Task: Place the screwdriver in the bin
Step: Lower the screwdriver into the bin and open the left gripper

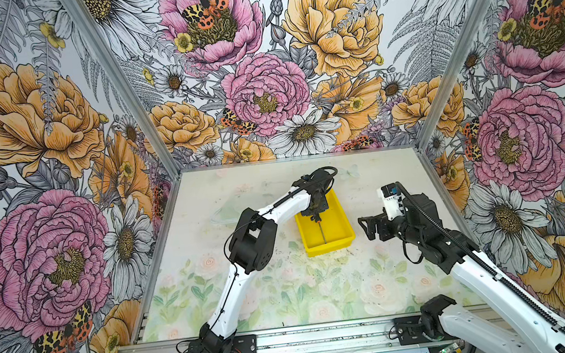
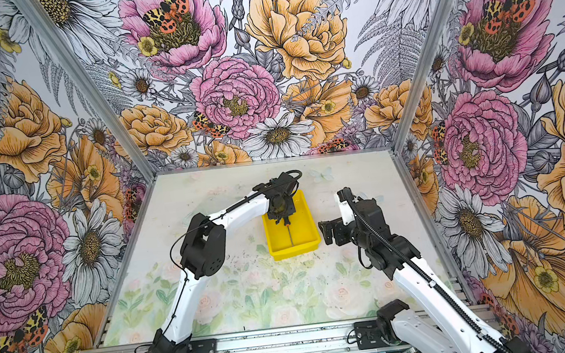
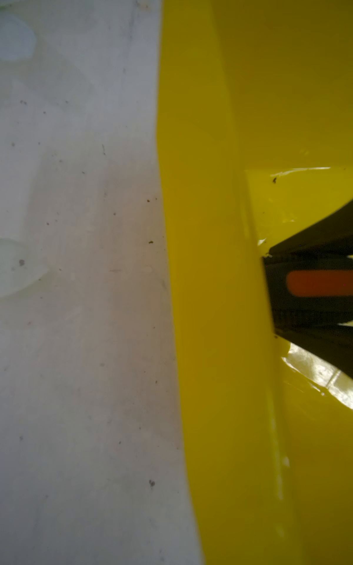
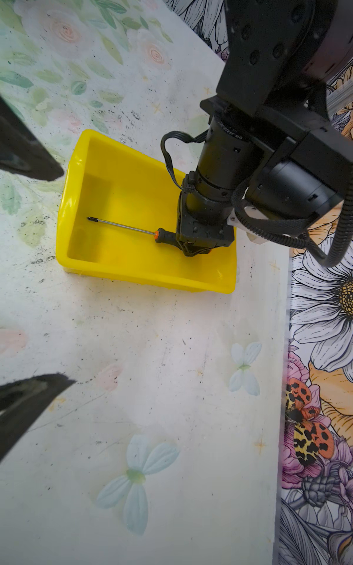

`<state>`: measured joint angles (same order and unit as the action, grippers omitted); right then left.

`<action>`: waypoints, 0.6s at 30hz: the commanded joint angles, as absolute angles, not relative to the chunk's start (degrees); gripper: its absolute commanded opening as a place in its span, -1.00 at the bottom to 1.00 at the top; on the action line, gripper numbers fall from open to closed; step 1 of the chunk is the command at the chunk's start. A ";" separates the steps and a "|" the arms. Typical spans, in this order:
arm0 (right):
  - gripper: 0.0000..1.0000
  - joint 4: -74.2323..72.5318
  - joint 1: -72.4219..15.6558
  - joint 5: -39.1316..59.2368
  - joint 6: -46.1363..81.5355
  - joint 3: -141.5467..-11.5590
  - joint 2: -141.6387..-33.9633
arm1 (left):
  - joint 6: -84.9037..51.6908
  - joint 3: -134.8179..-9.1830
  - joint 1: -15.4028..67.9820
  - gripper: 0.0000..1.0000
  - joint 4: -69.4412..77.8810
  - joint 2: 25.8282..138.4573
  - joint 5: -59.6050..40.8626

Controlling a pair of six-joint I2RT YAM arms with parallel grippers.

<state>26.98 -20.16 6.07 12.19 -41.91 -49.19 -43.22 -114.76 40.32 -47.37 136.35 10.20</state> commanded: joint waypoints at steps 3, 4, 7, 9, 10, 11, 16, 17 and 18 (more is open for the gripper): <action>0.99 26.37 -19.95 5.53 11.78 -42.10 -48.66 | -44.60 -115.51 39.73 -0.69 -46.76 138.12 10.42; 0.99 26.45 -19.95 5.52 11.78 -42.12 -48.62 | -44.72 -115.37 39.64 -0.65 -46.76 138.42 10.31; 0.99 26.45 -19.95 5.38 11.76 -42.16 -48.50 | -45.33 -114.68 39.66 -0.55 -46.71 138.96 10.20; 0.99 26.46 -19.95 5.27 11.78 -42.11 -48.46 | -45.54 -114.24 39.64 -0.50 -46.77 138.87 10.11; 0.99 26.46 -19.95 5.27 11.78 -42.13 -48.51 | -45.53 -114.09 39.71 -0.48 -46.76 138.94 10.11; 0.99 26.46 -19.96 5.19 11.78 -42.25 -48.50 | -45.57 -113.98 39.68 -0.45 -46.76 138.79 10.11; 0.99 26.42 -19.96 5.62 12.17 -42.35 -48.43 | -45.07 -114.15 39.73 -0.28 -46.77 137.92 10.37; 0.99 26.45 -20.03 5.64 12.13 -42.36 -48.36 | -44.94 -114.25 39.73 -0.25 -46.76 137.81 10.38; 0.99 26.45 -20.04 5.66 12.09 -42.43 -48.41 | -44.91 -114.42 39.73 -0.24 -46.80 137.64 10.47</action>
<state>26.98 -20.16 5.87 12.19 -41.91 -49.19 -44.66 -114.85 40.23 -47.00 136.90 10.20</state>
